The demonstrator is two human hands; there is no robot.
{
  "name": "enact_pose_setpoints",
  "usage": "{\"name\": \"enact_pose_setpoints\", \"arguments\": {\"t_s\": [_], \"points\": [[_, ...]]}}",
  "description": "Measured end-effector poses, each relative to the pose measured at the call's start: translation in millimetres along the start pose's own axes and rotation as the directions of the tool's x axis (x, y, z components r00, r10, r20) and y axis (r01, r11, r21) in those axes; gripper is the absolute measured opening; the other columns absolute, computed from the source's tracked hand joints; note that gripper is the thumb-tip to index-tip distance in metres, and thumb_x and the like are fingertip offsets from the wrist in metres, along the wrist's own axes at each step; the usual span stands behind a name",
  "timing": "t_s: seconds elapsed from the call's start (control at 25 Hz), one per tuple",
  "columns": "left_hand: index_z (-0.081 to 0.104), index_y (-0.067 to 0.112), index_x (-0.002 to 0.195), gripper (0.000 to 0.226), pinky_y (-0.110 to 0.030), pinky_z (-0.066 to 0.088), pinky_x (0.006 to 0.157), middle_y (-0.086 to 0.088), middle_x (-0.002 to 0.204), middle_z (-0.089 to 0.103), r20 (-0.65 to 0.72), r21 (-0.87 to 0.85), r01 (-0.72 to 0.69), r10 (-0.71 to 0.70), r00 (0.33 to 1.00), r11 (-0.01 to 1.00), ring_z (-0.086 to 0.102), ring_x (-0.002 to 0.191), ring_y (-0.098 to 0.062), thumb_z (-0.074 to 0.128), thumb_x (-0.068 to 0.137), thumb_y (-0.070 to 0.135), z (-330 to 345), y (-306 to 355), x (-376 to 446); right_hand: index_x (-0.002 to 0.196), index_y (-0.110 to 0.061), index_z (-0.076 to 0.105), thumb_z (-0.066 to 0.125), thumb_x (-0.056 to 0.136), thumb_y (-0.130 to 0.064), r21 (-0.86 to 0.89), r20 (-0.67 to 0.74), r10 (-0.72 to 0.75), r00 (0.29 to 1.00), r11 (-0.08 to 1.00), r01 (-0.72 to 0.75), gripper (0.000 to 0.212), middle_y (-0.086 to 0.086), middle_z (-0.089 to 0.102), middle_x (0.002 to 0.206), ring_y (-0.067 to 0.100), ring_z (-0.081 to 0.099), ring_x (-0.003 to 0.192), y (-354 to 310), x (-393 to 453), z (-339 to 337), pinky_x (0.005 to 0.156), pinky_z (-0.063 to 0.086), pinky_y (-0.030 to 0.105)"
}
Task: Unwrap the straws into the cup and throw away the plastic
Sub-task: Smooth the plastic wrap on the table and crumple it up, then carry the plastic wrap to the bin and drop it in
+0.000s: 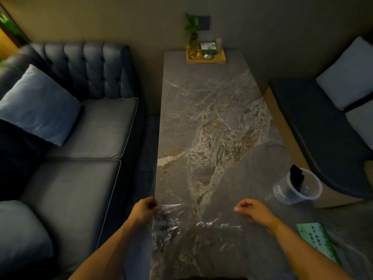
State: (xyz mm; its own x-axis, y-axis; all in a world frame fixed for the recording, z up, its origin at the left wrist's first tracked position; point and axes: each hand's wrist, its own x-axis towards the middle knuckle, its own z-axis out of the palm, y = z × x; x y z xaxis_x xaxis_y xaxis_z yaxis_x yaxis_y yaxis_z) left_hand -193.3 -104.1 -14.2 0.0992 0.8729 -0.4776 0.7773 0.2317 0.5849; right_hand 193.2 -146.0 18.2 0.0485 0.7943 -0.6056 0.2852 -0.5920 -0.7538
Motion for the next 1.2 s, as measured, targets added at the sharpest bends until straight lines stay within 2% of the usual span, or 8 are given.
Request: {"name": "enact_pose_setpoints", "arguments": {"t_s": [0.2,0.32,0.48,0.64,0.72,0.84,1.0,1.2], "points": [[0.067,0.02,0.09,0.011,-0.036,0.053,0.083,0.0,0.089,0.071,0.114,0.024,-0.031,0.028,0.993,0.999,0.067,0.087,-0.018,0.072,0.082,0.025,-12,13,-3,0.084,-0.01,0.062,0.064,0.088,-0.007,0.278,-0.086,-0.049,0.995,0.958,0.071,0.005,0.011,0.075,0.085,0.017,0.07,0.077,-22,-35,5,0.071,0.05,0.025],[0.065,0.021,0.099,0.023,-0.029,0.05,0.084,0.002,0.097,0.07,0.231,0.06,-0.177,0.159,0.96,0.982,0.066,0.094,-0.017,0.075,0.078,0.026,-10,49,-5,0.086,-0.004,0.062,0.065,0.088,-0.004,0.254,-0.141,-0.172,0.975,0.946,0.203,0.003,0.015,0.074,0.083,0.013,0.071,0.073,-38,-54,6,0.069,0.055,0.017],[0.062,0.027,0.096,0.018,-0.027,0.051,0.081,0.006,0.095,0.069,0.306,0.03,-0.407,0.379,0.873,0.913,0.064,0.087,-0.008,0.072,0.081,0.028,14,124,-8,0.085,-0.005,0.064,0.067,0.086,-0.006,0.188,-0.182,-0.276,0.944,0.932,0.309,0.003,0.018,0.074,0.085,0.017,0.07,0.078,-50,-76,-6,0.076,0.057,0.022],[0.066,0.021,0.086,0.004,-0.015,0.046,0.069,0.008,0.078,0.066,0.319,-0.106,-0.544,0.547,0.774,0.832,0.057,0.069,0.002,0.07,0.085,0.021,41,183,-19,0.083,-0.014,0.069,0.074,0.08,-0.011,0.163,-0.275,-0.326,0.905,0.911,0.378,0.007,-0.001,0.075,0.078,0.009,0.07,0.077,-40,-96,-38,0.071,0.054,0.016],[0.067,0.018,0.085,0.004,-0.015,0.047,0.067,0.006,0.073,0.067,0.302,-0.155,-0.567,0.585,0.753,0.809,0.059,0.066,0.001,0.07,0.086,0.016,54,203,-27,0.085,-0.017,0.07,0.08,0.074,-0.011,0.194,-0.287,-0.297,0.911,0.913,0.359,0.017,-0.004,0.075,0.082,0.007,0.07,0.082,-22,-109,-62,0.071,0.054,0.016],[0.066,0.014,0.083,0.006,-0.022,0.049,0.069,0.003,0.072,0.068,0.287,-0.234,-0.562,0.608,0.74,0.794,0.061,0.067,-0.005,0.07,0.086,0.01,78,234,-44,0.098,-0.009,0.069,0.083,0.07,-0.005,0.22,-0.28,-0.204,0.938,0.937,0.27,0.032,0.011,0.075,0.098,0.014,0.071,0.089,21,-140,-103,0.074,0.058,0.022],[0.065,0.016,0.08,0.013,-0.021,0.048,0.069,0.002,0.071,0.068,0.289,-0.331,-0.577,0.663,0.691,0.746,0.061,0.068,-0.007,0.069,0.087,0.007,122,281,-75,0.098,-0.016,0.071,0.081,0.073,-0.009,0.317,-0.357,-0.119,0.927,0.918,0.239,0.028,0.011,0.076,0.097,0.013,0.07,0.083,83,-195,-146,0.069,0.054,0.027],[0.068,0.01,0.081,0.007,-0.02,0.048,0.065,0.003,0.069,0.07,0.254,-0.429,-0.496,0.628,0.736,0.755,0.061,0.066,-0.008,0.069,0.087,0.006,191,329,-129,0.099,-0.017,0.073,0.081,0.069,-0.019,0.499,-0.425,-0.055,0.904,0.819,0.284,0.031,0.001,0.076,0.099,0.016,0.07,0.087,143,-249,-165,0.074,0.054,0.029]]}}
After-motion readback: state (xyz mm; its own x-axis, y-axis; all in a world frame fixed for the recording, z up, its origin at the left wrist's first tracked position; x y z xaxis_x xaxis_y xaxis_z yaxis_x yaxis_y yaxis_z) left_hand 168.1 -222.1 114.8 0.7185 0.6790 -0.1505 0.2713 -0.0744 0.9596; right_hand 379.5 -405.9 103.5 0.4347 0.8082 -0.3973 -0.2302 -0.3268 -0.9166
